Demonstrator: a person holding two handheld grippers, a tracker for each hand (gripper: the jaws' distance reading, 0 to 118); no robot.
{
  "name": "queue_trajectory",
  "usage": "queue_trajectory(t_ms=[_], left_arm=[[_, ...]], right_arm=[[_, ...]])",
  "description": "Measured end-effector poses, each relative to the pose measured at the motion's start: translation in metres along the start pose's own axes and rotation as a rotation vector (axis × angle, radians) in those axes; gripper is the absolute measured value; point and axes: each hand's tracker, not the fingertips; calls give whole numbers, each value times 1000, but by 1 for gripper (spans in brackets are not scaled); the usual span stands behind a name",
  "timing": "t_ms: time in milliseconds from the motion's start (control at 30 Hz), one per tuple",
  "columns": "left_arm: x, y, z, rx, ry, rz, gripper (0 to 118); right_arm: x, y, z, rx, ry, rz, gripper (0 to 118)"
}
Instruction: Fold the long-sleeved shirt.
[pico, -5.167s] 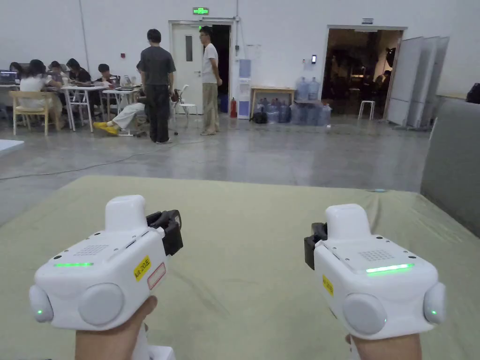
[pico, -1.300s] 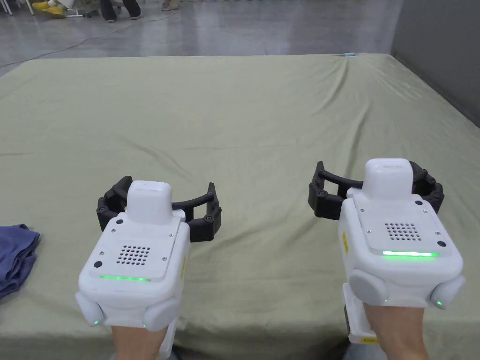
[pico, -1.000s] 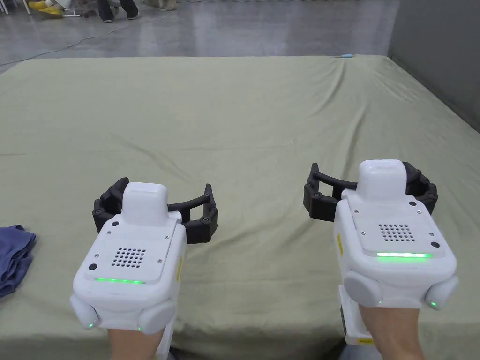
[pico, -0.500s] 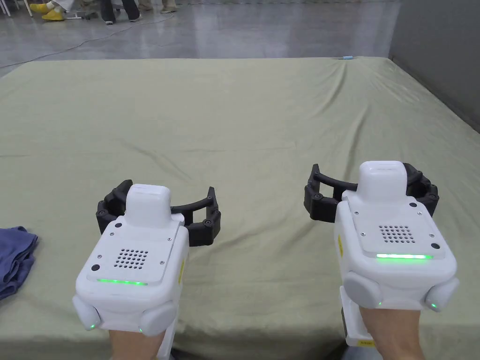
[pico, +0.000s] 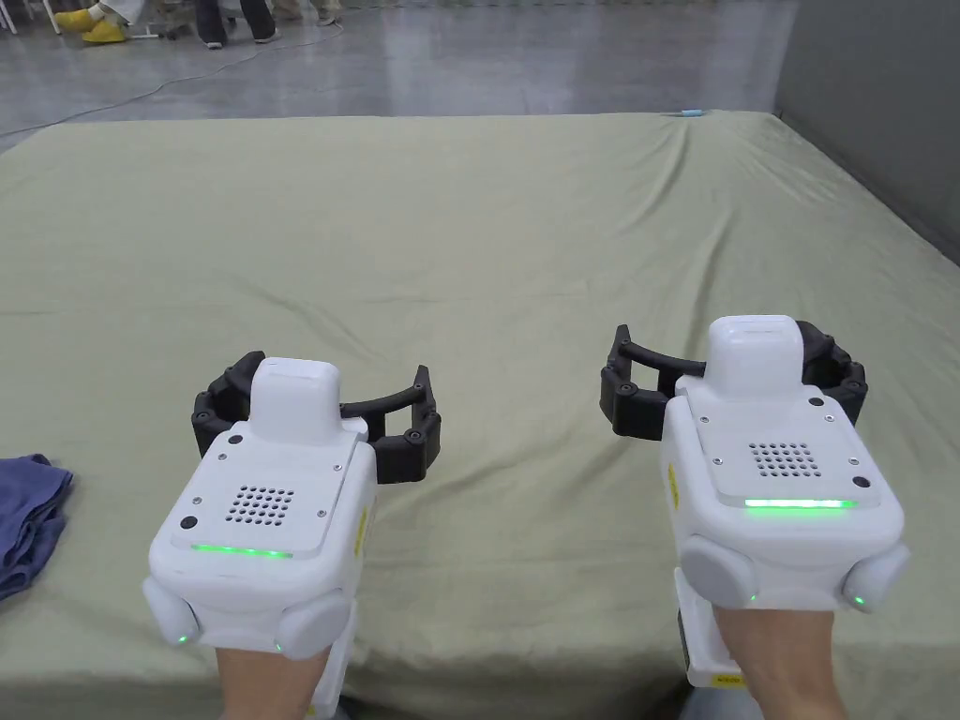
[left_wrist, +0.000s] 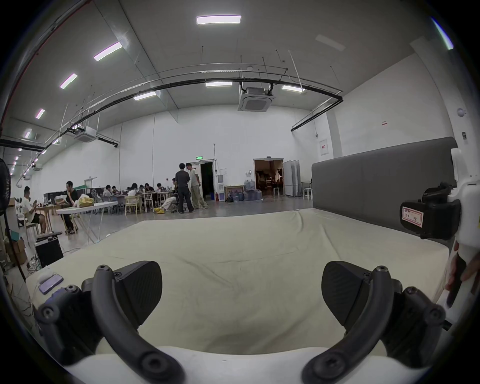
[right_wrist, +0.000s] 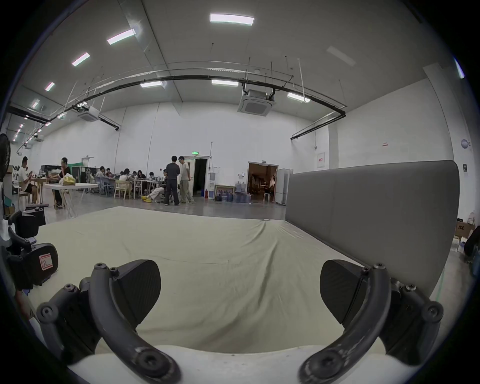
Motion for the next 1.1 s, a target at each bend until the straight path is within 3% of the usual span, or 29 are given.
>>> queue_trajectory(t_ms=[1100], left_arm=[[8, 13, -3, 9, -22, -27, 117]], right_arm=[[6, 7, 3, -8, 4, 10, 118]])
